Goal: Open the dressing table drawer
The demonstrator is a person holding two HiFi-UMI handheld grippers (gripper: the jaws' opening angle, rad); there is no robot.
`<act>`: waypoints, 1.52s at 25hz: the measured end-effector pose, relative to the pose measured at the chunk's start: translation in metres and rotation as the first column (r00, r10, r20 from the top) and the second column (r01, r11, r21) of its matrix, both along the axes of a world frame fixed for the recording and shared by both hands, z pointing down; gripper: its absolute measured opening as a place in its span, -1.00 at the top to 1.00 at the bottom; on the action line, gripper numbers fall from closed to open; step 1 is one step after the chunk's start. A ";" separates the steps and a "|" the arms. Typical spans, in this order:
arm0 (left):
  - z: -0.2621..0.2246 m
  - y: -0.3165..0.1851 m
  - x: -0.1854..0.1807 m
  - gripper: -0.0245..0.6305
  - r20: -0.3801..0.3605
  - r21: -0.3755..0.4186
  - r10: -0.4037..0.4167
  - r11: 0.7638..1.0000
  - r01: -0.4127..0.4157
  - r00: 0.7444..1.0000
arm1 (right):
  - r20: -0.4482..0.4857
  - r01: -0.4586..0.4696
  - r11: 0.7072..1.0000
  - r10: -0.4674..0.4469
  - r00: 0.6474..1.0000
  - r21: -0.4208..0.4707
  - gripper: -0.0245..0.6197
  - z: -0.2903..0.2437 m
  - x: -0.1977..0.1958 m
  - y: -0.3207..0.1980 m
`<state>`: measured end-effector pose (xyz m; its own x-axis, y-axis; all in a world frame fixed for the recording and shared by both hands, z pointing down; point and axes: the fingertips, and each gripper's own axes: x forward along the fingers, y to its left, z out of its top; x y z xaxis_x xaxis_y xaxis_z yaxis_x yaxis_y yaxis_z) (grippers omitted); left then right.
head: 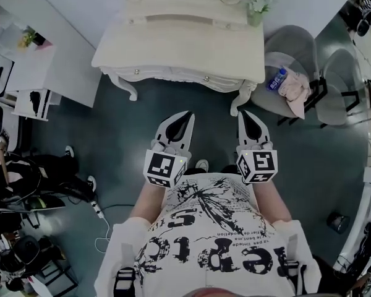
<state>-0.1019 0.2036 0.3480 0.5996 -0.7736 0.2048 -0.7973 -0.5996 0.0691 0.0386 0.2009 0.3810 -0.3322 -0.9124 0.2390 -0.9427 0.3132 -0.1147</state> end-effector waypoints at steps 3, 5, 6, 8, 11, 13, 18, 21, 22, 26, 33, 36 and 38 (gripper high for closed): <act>0.009 -0.018 -0.017 0.86 -0.021 -0.012 -0.009 1.000 0.008 1.000 | -0.014 0.009 1.000 -0.010 1.000 -0.012 0.87 0.007 -0.021 -0.019; 0.015 -0.028 -0.025 0.86 -0.029 -0.020 -0.013 1.000 0.013 0.999 | -0.023 0.021 1.000 -0.022 0.999 -0.022 0.87 0.012 -0.030 -0.031; 0.018 -0.033 -0.028 0.86 -0.032 -0.026 -0.019 1.000 0.018 0.999 | -0.027 0.025 0.999 -0.026 0.999 -0.027 0.87 0.015 -0.032 -0.038; 0.025 -0.047 -0.033 0.86 -0.033 -0.038 -0.033 0.999 0.032 0.999 | -0.031 0.034 0.999 -0.035 0.999 -0.032 0.87 0.019 -0.035 -0.054; 0.035 -0.071 -0.038 0.86 -0.028 -0.052 -0.060 0.997 0.059 0.998 | -0.035 0.055 0.998 -0.056 0.998 -0.038 0.87 0.026 -0.038 -0.082; 0.039 -0.093 -0.040 0.86 -0.036 -0.060 -0.084 0.995 0.082 0.996 | -0.035 0.067 0.997 -0.069 0.997 -0.046 0.87 0.031 -0.039 -0.104; 0.038 -0.161 -0.027 0.86 -0.041 -0.068 -0.094 0.994 0.091 0.995 | -0.038 0.083 0.995 -0.085 0.996 -0.059 0.87 0.037 -0.032 -0.175; 0.036 -0.207 -0.018 0.86 -0.024 -0.058 -0.099 0.994 0.098 0.995 | -0.032 0.085 0.995 -0.087 0.996 -0.057 0.87 0.038 -0.022 -0.221; 0.036 -0.223 -0.015 0.86 -0.021 -0.056 -0.103 0.993 0.102 0.994 | -0.029 0.088 0.995 -0.090 0.996 -0.057 0.87 0.039 -0.018 -0.236; 0.033 -0.276 0.002 0.86 -0.011 -0.050 -0.097 0.994 0.097 0.995 | -0.031 0.089 0.995 -0.091 0.995 -0.054 0.87 0.039 0.002 -0.286; 0.042 -0.345 0.022 0.86 0.001 -0.047 -0.091 0.995 0.091 0.996 | -0.030 0.072 0.996 -0.073 0.997 -0.045 0.87 0.046 0.032 -0.348; 0.057 -0.359 0.030 0.86 -0.003 -0.062 -0.073 0.995 0.073 0.997 | -0.032 0.035 0.998 -0.037 0.999 -0.057 0.87 0.060 0.045 -0.365; 0.070 -0.367 0.032 0.86 -0.005 -0.074 -0.060 0.996 0.059 0.998 | -0.037 0.021 0.997 -0.024 0.999 -0.069 0.87 0.073 0.047 -0.373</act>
